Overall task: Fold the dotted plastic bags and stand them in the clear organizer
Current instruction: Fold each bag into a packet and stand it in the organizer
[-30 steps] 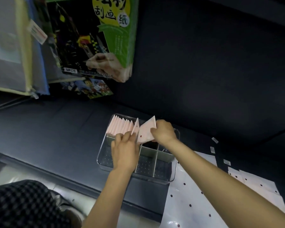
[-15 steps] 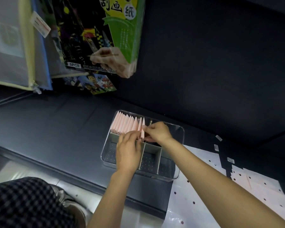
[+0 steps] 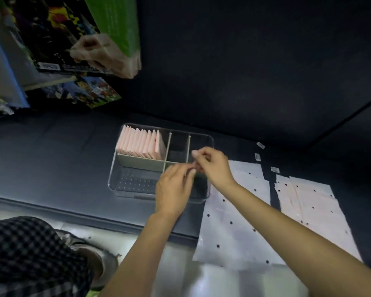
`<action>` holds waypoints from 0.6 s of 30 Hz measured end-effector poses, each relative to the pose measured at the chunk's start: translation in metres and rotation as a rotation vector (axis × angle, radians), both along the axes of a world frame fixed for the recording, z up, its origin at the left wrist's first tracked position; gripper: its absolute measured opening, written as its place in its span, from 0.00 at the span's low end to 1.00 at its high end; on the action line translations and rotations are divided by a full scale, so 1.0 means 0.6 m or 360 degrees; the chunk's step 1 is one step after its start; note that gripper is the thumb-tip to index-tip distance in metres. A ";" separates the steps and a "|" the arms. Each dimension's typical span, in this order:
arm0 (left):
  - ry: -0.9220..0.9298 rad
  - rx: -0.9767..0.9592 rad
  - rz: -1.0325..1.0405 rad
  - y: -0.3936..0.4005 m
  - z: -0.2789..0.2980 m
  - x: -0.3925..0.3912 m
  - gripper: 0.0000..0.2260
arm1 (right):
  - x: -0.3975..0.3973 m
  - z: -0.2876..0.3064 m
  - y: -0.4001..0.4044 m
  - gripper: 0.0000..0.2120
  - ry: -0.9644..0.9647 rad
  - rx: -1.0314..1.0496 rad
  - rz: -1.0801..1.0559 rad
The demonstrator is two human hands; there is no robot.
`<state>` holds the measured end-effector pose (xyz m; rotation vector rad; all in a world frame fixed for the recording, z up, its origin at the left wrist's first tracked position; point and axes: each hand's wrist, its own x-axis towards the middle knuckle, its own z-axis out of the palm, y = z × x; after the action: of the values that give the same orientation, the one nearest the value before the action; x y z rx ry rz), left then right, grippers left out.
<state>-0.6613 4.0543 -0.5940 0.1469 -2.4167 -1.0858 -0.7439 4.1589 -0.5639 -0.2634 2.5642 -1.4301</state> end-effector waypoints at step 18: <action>-0.1026 -0.1266 -0.1291 0.120 -0.134 0.114 0.49 | 0.187 -0.157 0.425 0.45 0.0260 0.1503 0.0971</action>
<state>-0.5926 4.1261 -0.6743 -0.9469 -3.4139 -0.2301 -0.6319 4.4137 -0.6584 -0.8957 2.6014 0.0419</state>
